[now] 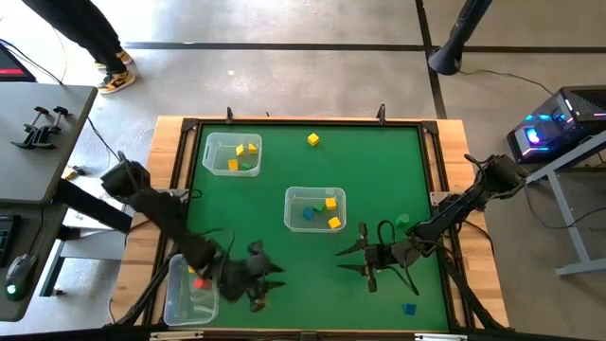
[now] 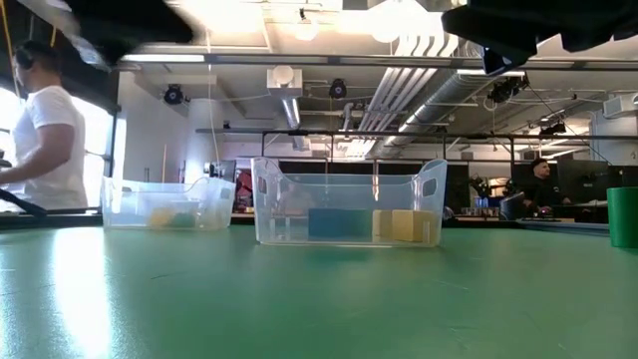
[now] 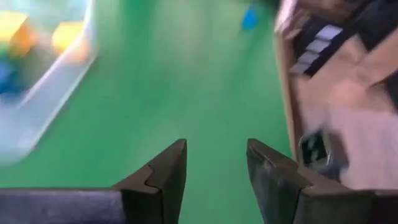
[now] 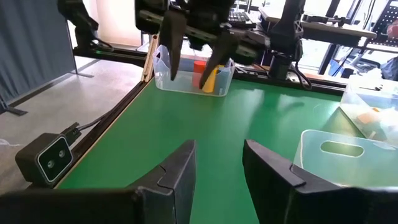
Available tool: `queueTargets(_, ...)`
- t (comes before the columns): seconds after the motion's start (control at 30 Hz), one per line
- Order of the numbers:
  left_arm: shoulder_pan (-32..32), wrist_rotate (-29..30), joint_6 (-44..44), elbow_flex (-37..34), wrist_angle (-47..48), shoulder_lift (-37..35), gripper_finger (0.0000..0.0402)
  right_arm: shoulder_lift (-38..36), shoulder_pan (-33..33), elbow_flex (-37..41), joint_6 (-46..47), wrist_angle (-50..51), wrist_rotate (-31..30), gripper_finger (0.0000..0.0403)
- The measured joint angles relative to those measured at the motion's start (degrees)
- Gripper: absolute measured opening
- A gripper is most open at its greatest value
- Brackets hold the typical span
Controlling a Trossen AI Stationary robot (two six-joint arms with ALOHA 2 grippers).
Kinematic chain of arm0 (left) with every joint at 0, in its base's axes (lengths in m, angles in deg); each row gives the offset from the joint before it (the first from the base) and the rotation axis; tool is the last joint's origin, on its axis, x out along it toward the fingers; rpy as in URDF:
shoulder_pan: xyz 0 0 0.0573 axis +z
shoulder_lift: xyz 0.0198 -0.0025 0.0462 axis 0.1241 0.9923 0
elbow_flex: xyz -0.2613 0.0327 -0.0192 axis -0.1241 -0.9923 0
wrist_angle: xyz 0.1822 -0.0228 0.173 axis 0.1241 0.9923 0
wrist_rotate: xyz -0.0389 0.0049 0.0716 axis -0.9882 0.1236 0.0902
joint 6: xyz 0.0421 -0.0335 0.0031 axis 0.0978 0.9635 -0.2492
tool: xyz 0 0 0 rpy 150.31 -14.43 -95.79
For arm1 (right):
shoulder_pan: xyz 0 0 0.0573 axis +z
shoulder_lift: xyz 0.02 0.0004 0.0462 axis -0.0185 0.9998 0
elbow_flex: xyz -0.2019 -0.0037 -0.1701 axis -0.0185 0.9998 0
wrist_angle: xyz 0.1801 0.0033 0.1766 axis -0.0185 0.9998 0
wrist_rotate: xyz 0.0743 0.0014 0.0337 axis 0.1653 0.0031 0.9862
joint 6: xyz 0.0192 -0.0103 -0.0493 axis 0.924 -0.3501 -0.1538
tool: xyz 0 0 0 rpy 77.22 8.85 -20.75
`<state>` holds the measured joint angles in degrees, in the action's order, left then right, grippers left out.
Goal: Sort blocks by size
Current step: Put the blue triangular block into the top left transparent bin
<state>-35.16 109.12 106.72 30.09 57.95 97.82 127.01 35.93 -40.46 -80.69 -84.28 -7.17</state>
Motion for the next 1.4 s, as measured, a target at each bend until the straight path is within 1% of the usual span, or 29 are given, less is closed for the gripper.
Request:
queueTargets(0.07, 3.31, -2.57, -8.44, -4.48, -13.56, 0.00, 0.0147, 0.00, 0.06, 0.01, 0.00, 0.17, 0.00, 0.0126)
queueTargets(0.13, 6.44, -4.27, -15.48, -8.28, -24.71, 0.00, 0.0145, 0.00, 0.36, 0.00, -0.10, 0.17, 0.03, 0.0126)
queueTargets(0.2, 9.06, -4.59, -20.93, -11.18, -33.17, 0.00, 0.0145, -0.10, 1.09, 0.00, -1.25, 0.19, 0.34, 0.0126)
queueTargets(0.3, 12.43, -4.57, -26.17, -13.01, -39.67, 0.00, 0.0145, -1.71, 3.05, -0.23, -4.07, 2.28, 0.51, 0.0126)
queueTargets(0.37, 14.14, -4.58, -27.70, -13.15, -40.42, 0.00, 0.0145, -4.24, 4.78, -1.79, -5.22, 8.78, 0.56, 0.0126)
queueTargets(0.43, 15.46, -4.59, -28.20, -13.15, -40.30, 0.00, 0.0145, -7.07, 6.68, -4.62, -4.45, 20.48, 0.78, 0.0126)
queueTargets(0.47, 15.98, -4.59, -28.24, -13.15, -40.23, 0.00, 0.0145, -8.24, 7.61, -6.53, -2.43, 27.81, 0.82, 0.0126)
queueTargets(0.53, 16.62, -4.61, -28.28, -13.15, -40.05, 0.00, 0.0145, -9.59, 9.04, -11.12, 4.29, 43.19, 1.88, 0.0126)
queueTargets(0.6, 16.93, -4.65, -28.30, -13.15, -39.82, 0.00, 0.0145, -9.75, 10.12, -15.85, 12.88, 57.60, 5.44, 0.0126)
queueTargets(0.67, 16.95, -4.63, -28.78, -13.15, -39.86, 0.00, 0.0145, -8.90, 10.94, -19.42, 21.52, 67.47, 8.87, 0.0127)
queueTargets(0.73, 16.95, -4.60, -29.68, -13.15, -39.81, 0.05, 0.0145, -7.70, 11.73, -21.41, 28.29, 73.53, 11.28, 0.0130)
queueTargets(0.83, 16.95, -4.61, -29.81, -13.15, -39.75, 0.23, 0.0145, -5.53, 12.38, -22.25, 35.45, 79.09, 16.96, 0.0143)
queueTargets(0.9, 16.95, -4.59, -29.80, -13.15, -39.82, 0.24, 0.0145, -4.48, 12.39, -21.85, 40.52, 81.06, 22.50, 0.0161)
queueTargets(1.07, 16.89, -4.58, -29.80, -13.15, -39.83, 0.24, 0.0145, -2.26, 13.17, -19.44, 51.24, 81.96, 38.63, 0.0218)
queueTargets(1.13, 16.89, -4.59, -29.80, -13.15, -39.77, 0.24, 0.0145, -1.62, 14.71, -19.22, 53.80, 81.54, 43.41, 0.0235)
queueTargets(1.17, 16.89, -4.57, -29.78, -13.15, -39.78, 0.24, 0.0145, -1.36, 15.72, -19.14, 54.35, 81.55, 44.62, 0.0241)
queueTargets(1.23, 16.89, -4.57, -29.78, -13.15, -39.81, 0.24, 0.0145, -0.93, 17.60, -19.08, 55.60, 81.53, 44.91, 0.0246)
queueTargets(1.4, 16.89, -4.55, -29.76, -13.15, -39.79, 0.24, 0.0145, 0.68, 20.24, -19.08, 60.68, 78.87, 40.31, 0.0248)
